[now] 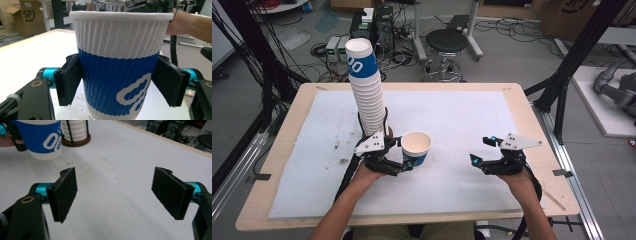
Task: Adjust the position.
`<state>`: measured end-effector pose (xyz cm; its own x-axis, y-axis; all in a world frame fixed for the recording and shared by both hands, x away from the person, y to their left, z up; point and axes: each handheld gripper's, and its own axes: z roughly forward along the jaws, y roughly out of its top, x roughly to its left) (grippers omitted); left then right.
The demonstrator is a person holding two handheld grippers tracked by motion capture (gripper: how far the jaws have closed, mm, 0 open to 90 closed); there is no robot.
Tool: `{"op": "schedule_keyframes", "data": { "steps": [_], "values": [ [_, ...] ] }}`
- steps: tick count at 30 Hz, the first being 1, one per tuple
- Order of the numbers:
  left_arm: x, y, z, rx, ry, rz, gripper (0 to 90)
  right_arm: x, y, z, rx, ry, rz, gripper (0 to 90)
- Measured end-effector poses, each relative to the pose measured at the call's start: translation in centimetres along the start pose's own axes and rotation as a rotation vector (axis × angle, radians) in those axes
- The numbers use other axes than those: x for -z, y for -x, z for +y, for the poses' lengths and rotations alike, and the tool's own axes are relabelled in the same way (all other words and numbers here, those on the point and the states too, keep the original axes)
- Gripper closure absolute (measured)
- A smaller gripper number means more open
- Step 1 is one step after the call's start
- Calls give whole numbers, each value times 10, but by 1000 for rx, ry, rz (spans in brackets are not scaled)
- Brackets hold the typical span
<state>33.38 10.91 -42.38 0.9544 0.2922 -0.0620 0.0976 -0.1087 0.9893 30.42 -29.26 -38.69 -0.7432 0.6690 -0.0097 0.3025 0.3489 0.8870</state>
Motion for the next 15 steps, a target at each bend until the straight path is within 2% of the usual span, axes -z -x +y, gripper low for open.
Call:
{"op": "schedule_keyframes", "data": {
  "steps": [7, 15],
  "values": [
    [0, 1, 0, -1, 27, 11, 263, 4, 4, -5, -22, 10, -24, 212],
    [1, 1, 2, -6, 51, 19, 264, 4, 1, -3, -18, 28, -14, 212]
  ]
}}
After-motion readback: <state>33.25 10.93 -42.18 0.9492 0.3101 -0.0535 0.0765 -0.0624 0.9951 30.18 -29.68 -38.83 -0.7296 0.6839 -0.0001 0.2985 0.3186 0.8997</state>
